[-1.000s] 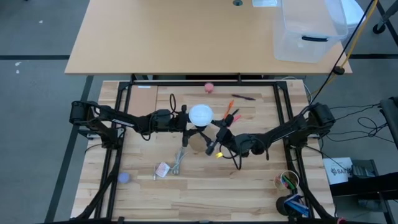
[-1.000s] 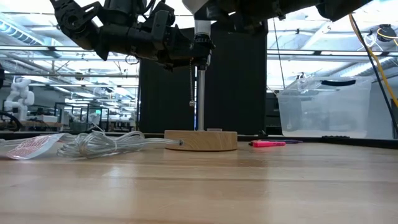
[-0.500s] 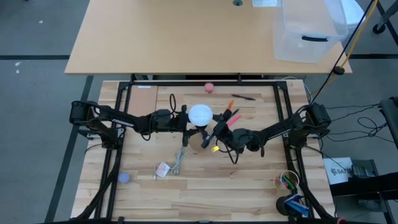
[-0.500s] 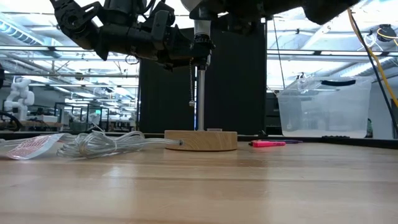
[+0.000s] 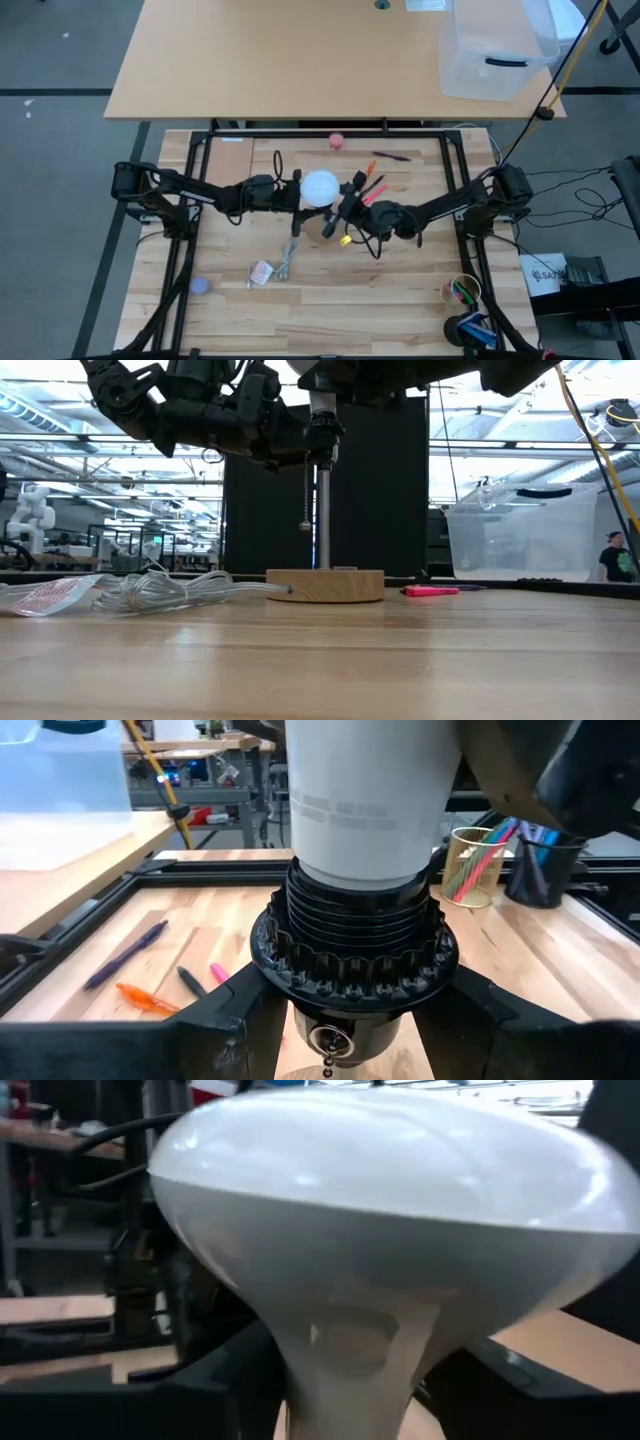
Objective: Screw lightbulb
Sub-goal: Remove the white lightbulb from the desk lamp
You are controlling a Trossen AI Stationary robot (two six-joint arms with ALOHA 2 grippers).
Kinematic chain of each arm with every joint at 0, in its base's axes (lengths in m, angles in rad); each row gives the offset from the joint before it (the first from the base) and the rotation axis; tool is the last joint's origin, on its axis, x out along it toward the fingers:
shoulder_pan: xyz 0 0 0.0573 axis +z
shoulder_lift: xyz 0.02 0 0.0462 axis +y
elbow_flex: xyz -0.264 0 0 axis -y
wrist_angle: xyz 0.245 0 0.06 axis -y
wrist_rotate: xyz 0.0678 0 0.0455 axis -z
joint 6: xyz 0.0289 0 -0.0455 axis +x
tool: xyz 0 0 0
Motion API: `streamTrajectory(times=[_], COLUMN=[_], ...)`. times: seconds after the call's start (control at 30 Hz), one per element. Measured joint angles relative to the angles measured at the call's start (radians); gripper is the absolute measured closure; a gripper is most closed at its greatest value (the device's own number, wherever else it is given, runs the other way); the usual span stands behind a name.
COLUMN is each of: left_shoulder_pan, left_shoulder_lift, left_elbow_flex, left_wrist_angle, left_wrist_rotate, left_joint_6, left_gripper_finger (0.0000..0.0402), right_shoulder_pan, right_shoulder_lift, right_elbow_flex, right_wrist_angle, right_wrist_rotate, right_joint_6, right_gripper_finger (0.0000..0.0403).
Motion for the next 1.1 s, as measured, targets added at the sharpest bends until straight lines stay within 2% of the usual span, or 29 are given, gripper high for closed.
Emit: streamTrajectory(times=[0.07,0.43,0.5,0.8,0.93,1.1], left_shoulder_pan=[0.001,0.002,0.002,0.026,0.031,0.031], left_shoulder_lift=[0.0,0.0,0.0,0.002,0.002,0.002], left_elbow_flex=[0.0,0.001,0.0,0.001,0.001,0.003], left_wrist_angle=[0.0,-0.002,-0.003,-0.013,-0.013,-0.025], left_wrist_rotate=[0.013,0.11,0.12,0.289,0.312,0.312], left_joint_6=[0.001,-0.001,-0.002,-0.062,-0.065,-0.062], left_gripper_finger=[0.0216,0.0216,0.0216,0.0216,0.0216,0.0216], right_shoulder_pan=[-0.005,-0.092,-0.122,-0.247,-0.269,-0.274], right_shoulder_lift=[-0.019,-0.119,-0.122,-0.119,-0.119,-0.118], right_elbow_flex=[0.0,0.0,0.0,0.001,0.001,0.0], right_wrist_angle=[-0.046,-0.256,-0.267,-0.295,-0.295,-0.286], right_wrist_rotate=[-0.026,-0.366,-0.465,-1.018,-1.1,-1.121], right_joint_6=[0.002,0.022,0.022,0.089,0.107,0.108], right_gripper_finger=[0.0209,0.0208,0.0208,0.021,0.021,0.0209])
